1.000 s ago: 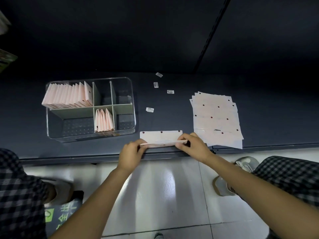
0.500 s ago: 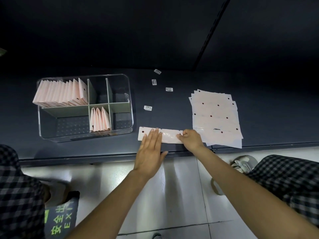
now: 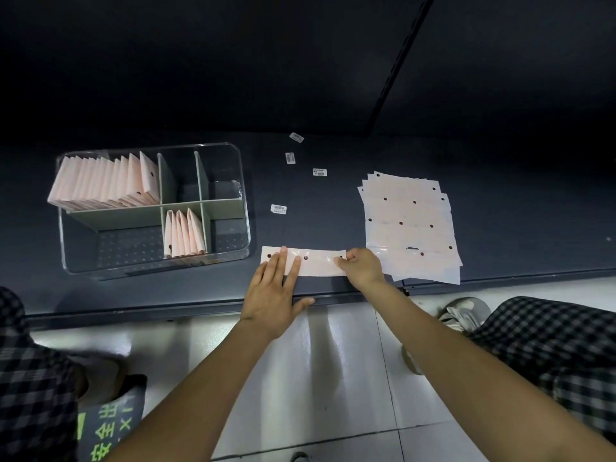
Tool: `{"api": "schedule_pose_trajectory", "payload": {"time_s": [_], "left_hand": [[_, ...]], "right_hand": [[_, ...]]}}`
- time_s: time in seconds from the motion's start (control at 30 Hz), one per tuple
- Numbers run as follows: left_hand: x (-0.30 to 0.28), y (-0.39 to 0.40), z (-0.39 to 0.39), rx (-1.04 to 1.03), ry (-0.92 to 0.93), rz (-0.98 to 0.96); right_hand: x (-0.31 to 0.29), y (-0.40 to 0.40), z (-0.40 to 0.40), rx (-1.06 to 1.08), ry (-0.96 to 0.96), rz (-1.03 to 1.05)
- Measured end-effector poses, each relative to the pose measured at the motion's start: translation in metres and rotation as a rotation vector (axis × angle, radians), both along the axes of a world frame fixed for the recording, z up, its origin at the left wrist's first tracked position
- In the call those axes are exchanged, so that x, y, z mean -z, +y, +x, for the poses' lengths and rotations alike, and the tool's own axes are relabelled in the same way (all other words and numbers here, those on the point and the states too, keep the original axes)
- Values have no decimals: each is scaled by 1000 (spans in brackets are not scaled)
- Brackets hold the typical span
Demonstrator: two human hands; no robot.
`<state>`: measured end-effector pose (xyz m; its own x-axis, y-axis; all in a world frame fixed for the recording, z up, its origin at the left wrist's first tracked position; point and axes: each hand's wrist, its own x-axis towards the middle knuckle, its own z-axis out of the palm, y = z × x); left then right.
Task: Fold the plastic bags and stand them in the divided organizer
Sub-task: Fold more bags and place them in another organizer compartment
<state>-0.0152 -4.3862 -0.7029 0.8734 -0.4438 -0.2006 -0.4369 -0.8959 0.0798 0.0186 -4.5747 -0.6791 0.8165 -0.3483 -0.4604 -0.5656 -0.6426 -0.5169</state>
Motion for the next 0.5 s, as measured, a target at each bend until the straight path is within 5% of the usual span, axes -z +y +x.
{"api": "schedule_pose_trajectory", "payload": {"time_s": [0.1,0.2,0.33,0.5], "left_hand": [[0,1,3,12,18,1],[2,0,3,12,46,-5],[4,1,2,2,75,-37],[1,6,4,28,96,-57]], "right_hand": [[-3,11,-15,163,-181,-39],[-6,34,-35,-28,-519,-187],[0,72,-43,-558,-332,52],[12,56,-38,-573,-228,-36]]}}
